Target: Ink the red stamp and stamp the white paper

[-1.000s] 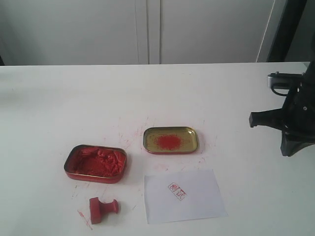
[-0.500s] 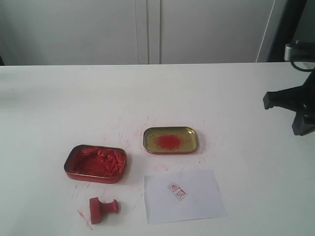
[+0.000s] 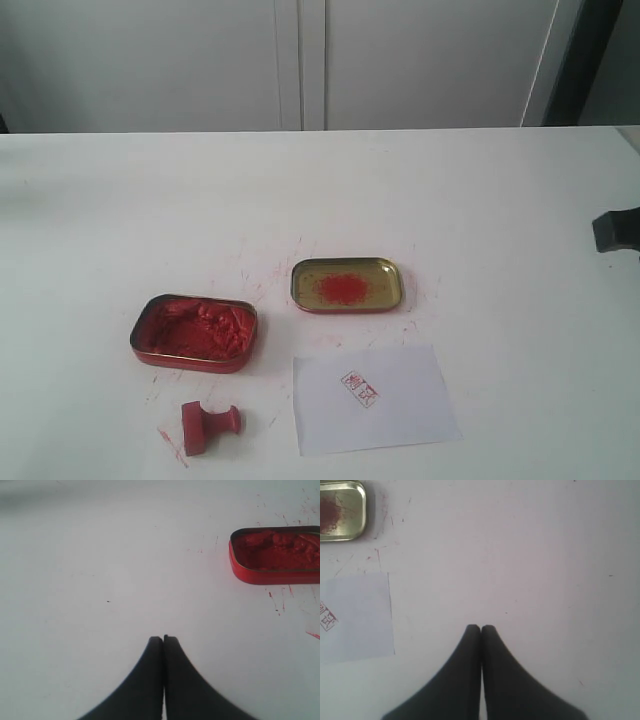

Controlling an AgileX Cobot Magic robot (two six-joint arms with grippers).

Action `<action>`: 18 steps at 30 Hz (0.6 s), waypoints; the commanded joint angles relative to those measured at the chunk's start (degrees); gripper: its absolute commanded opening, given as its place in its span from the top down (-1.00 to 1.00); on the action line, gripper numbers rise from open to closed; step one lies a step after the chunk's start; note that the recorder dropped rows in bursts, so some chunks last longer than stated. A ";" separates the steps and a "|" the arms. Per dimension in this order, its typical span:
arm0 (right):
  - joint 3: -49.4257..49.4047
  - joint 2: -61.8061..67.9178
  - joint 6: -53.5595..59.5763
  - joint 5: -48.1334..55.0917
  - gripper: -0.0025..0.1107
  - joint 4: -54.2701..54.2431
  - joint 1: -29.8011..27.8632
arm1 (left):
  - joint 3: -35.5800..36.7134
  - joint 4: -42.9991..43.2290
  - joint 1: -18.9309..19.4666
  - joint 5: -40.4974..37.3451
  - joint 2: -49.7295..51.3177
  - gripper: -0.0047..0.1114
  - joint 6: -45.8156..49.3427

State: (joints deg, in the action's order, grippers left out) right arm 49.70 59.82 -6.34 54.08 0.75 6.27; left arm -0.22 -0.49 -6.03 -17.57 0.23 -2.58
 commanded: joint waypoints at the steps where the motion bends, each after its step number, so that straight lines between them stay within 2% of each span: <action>1: -2.41 -6.37 1.66 -0.76 0.96 0.59 -0.64 | 0.22 -0.23 0.15 0.06 -0.23 0.92 0.03; 9: -5.23 -18.31 3.58 -4.31 0.96 0.59 -0.64 | 0.22 -0.23 0.15 0.06 -0.23 0.92 0.03; 18: -9.95 -24.58 3.58 -19.10 0.96 0.59 -0.64 | 0.22 -0.23 0.15 0.06 -0.23 0.92 0.03</action>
State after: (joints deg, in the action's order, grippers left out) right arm 40.59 35.93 -3.40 39.43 0.75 6.27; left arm -0.22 -0.49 -6.03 -17.57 0.23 -2.58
